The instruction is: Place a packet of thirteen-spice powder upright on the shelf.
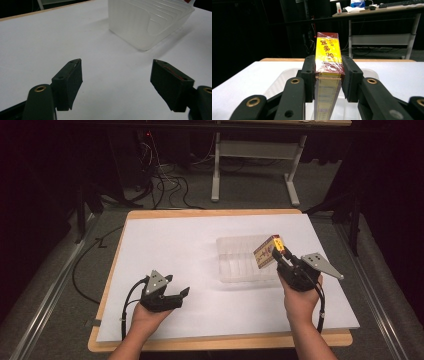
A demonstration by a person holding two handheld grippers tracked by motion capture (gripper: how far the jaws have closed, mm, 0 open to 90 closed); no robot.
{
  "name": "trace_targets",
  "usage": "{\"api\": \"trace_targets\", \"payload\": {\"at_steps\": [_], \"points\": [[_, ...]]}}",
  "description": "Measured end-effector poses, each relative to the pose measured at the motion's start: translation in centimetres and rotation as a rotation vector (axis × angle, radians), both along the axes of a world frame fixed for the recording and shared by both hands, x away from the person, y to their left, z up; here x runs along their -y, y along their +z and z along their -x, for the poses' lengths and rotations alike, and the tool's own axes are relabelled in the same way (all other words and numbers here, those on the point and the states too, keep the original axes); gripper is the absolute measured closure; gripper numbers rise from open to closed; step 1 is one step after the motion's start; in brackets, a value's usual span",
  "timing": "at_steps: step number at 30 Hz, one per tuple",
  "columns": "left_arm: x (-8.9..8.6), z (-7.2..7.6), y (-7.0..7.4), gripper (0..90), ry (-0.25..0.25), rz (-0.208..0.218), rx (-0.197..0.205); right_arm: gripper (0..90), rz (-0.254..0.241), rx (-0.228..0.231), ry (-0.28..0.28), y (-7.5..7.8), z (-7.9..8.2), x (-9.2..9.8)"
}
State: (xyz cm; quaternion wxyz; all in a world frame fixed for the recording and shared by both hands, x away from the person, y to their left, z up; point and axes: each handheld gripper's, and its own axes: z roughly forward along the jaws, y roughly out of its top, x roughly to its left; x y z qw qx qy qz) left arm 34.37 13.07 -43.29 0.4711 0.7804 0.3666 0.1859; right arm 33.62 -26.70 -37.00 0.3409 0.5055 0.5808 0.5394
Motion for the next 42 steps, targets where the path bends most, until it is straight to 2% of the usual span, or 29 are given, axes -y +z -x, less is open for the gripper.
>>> {"api": "trace_targets", "payload": {"at_steps": [13, 29, 42], "points": [[0.2, 0.1, -0.1, 26.1, -0.021, -0.003, -0.006, 68.6, -0.003, -0.019, -0.023, -0.5, -2.4, -0.7], [0.2, 0.1, -0.1, 26.1, -0.033, -0.009, -0.011, 68.5, -0.004, -0.037, -0.04, -1.2, -3.5, -1.6], [0.3, 0.1, 0.0, 25.9, -0.037, -0.003, -0.014, 68.4, 0.024, -0.048, -0.065, -1.6, -3.8, -2.1]]}}
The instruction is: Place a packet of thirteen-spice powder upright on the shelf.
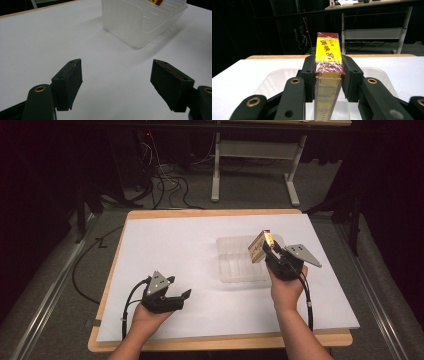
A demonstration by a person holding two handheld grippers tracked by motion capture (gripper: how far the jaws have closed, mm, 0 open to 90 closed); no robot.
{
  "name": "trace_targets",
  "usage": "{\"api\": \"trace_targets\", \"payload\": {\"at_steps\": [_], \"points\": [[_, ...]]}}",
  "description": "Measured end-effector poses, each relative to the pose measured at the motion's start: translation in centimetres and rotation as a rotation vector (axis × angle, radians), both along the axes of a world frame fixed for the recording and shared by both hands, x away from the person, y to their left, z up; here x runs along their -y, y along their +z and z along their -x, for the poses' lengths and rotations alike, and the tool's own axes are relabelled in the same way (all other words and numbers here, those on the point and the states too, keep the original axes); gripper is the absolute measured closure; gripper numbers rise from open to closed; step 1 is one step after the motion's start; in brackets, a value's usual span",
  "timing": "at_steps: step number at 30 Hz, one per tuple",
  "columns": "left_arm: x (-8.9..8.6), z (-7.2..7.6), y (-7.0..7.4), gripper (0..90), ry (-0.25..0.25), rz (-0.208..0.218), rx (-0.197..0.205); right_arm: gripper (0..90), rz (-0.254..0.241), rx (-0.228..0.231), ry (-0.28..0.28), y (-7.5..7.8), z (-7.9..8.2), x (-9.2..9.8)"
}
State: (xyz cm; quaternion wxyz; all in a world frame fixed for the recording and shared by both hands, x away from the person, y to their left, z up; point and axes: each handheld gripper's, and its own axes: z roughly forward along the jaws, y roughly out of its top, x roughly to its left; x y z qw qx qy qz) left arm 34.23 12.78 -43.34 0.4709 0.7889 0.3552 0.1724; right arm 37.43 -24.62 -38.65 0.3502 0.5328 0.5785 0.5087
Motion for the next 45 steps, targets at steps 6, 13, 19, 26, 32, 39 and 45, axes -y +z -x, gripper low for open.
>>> {"api": "trace_targets", "payload": {"at_steps": [6, 13, 19, 26, 32, 39, 45], "points": [[0.0, 0.0, 0.0, 25.9, -0.005, -0.003, -0.003, 68.3, 0.002, -0.012, -0.024, -0.2, -0.1, -0.3], [0.1, 0.0, -0.1, 25.9, -0.01, -0.002, -0.006, 68.1, 0.009, -0.02, -0.055, -0.3, -0.1, -0.8], [0.1, 0.0, -0.1, 25.8, -0.01, -0.001, -0.008, 67.9, 0.016, -0.017, -0.064, -0.3, -0.1, -1.0], [0.1, 0.0, -0.1, 25.8, -0.015, 0.001, -0.01, 67.5, 0.01, -0.023, -0.067, -0.8, -0.2, -1.4], [0.1, 0.0, -0.1, 25.9, -0.018, 0.001, -0.011, 66.0, 0.012, -0.04, -0.056, -1.6, -0.3, -1.6], [0.2, 0.0, -0.1, 25.9, -0.021, 0.001, -0.014, 64.5, 0.008, -0.052, -0.04, -2.3, -0.4, -1.8], [0.2, 0.0, -0.1, 25.9, -0.024, -0.004, -0.011, 63.3, 0.005, -0.062, -0.018, -2.9, -0.7, -2.0]]}}
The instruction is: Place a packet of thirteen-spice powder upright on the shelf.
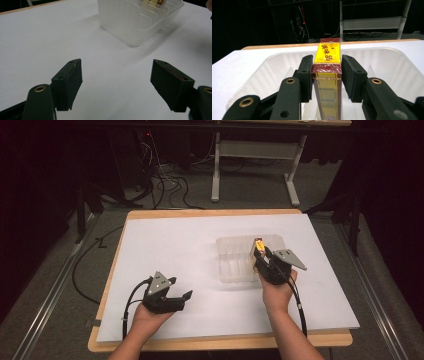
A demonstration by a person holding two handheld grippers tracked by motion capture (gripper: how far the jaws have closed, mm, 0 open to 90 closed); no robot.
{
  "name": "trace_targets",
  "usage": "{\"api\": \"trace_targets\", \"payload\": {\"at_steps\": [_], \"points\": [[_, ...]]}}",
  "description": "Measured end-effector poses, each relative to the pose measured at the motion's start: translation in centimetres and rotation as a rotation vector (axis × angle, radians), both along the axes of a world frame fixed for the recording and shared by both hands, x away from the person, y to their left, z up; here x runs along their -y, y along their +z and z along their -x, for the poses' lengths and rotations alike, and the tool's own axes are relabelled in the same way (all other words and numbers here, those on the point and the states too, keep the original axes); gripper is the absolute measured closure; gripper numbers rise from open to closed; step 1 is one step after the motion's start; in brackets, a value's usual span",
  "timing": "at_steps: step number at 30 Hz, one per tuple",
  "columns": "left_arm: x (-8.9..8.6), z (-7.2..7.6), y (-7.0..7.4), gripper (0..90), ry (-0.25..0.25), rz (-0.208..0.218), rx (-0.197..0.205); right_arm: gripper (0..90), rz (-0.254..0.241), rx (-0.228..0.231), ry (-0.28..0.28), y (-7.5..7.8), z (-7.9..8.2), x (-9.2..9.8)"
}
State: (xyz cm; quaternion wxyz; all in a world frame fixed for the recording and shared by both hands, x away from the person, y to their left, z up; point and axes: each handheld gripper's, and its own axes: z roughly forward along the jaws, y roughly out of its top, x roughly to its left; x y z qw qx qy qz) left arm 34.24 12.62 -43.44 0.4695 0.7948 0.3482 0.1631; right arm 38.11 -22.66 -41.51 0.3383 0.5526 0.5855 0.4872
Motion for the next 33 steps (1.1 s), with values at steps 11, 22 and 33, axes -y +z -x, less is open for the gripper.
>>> {"api": "trace_targets", "payload": {"at_steps": [11, 22, 33], "points": [[0.04, 0.0, -0.02, 25.8, -0.003, -0.002, -0.001, 62.8, 0.024, -0.008, 0.001, -0.7, -0.29, -0.64], [0.15, 0.04, -0.06, 25.9, -0.008, -0.011, 0.0, 60.9, 0.025, -0.014, 0.007, -0.92, -0.42, -0.72], [0.17, 0.04, -0.02, 25.8, -0.011, -0.012, 0.001, 48.0, 0.02, -0.018, 0.052, -0.83, -0.47, -0.58]]}}
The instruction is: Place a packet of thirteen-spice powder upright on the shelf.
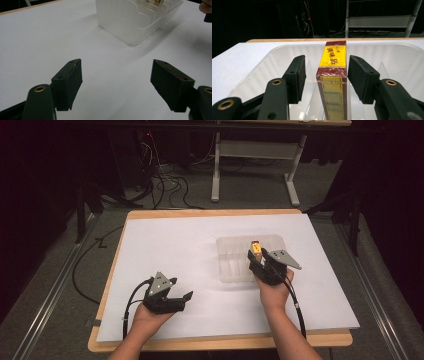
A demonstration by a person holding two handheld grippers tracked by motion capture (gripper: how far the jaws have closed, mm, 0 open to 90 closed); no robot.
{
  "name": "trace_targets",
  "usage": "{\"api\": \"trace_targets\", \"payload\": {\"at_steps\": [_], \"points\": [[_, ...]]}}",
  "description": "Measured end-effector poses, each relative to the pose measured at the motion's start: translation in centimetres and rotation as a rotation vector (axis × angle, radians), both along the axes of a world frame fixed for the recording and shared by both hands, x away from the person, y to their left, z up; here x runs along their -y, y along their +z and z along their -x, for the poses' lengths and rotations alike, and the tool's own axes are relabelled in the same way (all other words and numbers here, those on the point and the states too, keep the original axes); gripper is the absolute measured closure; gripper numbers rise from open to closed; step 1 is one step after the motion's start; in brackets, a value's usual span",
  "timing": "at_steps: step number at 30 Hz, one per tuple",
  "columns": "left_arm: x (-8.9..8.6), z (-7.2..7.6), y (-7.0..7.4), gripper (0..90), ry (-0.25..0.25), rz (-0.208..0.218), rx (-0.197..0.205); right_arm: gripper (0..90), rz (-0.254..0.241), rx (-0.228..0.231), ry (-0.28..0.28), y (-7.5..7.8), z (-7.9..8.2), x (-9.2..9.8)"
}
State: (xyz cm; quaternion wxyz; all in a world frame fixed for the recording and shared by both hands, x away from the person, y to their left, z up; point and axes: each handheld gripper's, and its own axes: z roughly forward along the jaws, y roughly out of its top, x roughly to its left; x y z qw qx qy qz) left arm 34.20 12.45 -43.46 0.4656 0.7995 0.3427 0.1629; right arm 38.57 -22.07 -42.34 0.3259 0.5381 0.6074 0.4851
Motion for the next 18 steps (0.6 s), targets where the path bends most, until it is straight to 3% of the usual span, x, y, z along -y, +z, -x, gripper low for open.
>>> {"api": "trace_targets", "payload": {"at_steps": [13, 18], "points": [[-0.1, -0.2, 0.0, 25.8, 0.003, 0.005, -0.002, 36.9, -0.001, 0.012, 0.072, 1.1, 1.1, 0.8], [-0.2, -0.2, 0.1, 25.8, 0.01, 0.012, 0.004, 30.5, 0.0, 0.006, 0.151, 1.9, 2.6, 1.9]]}}
